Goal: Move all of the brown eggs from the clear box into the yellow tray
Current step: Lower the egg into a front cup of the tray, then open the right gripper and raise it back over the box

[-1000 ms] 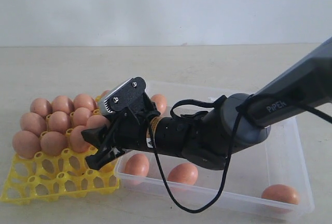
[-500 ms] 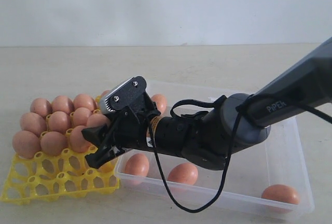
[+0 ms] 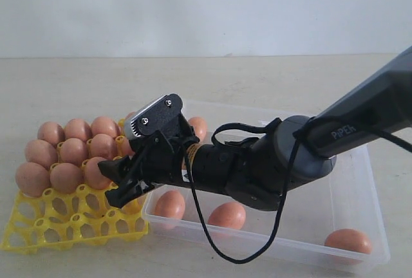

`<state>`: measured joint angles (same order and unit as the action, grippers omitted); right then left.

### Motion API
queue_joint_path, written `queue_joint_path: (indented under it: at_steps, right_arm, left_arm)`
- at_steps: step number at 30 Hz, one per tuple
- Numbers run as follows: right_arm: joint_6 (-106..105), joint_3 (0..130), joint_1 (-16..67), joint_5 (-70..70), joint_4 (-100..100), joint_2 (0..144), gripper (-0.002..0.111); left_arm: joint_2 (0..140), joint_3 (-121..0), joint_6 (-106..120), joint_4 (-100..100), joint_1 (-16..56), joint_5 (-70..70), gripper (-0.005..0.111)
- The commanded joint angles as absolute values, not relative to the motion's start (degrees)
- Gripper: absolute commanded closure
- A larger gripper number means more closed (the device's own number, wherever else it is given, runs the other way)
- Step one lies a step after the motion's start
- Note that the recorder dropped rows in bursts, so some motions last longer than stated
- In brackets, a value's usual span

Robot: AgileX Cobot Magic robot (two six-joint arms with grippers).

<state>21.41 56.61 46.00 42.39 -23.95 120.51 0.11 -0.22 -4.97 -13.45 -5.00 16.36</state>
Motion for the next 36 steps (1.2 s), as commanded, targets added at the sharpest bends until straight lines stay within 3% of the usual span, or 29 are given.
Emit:
queue_joint_path:
  at_steps: [1,5,12,19,30,36]
  right_arm:
    - [20.59,56.7,45.63,40.77,-23.55,115.49,0.046]
    - [21.11,56.7,44.53,29.37,-23.17,107.18,0.046]
    - [23.03,56.7,43.32,-5.24,-23.31,94.18,0.046]
    - [23.8,56.41,42.65,-38.91,-24.66,92.01,0.046]
    - [17.33,46.22,40.58,-45.28,-24.68,85.36,0.046]
    - [-6.22,44.72,40.58,-55.67,-14.78,78.34,0.046]
  left_arm:
    - [0.0,0.0,-5.09,-13.34,-5.12,16.24,0.085]
    - [0.0,0.0,-5.09,-13.34,-5.12,16.24,0.085]
    - [0.0,0.0,-5.09,-13.34,-5.12,16.24,0.085]
    - [0.0,0.0,-5.09,-13.34,-5.12,16.24,0.085]
    - [0.0,0.0,-5.09,-13.34,-5.12,16.24,0.085]
    - [0.0,0.0,-5.09,-13.34,-5.12,16.24,0.085]
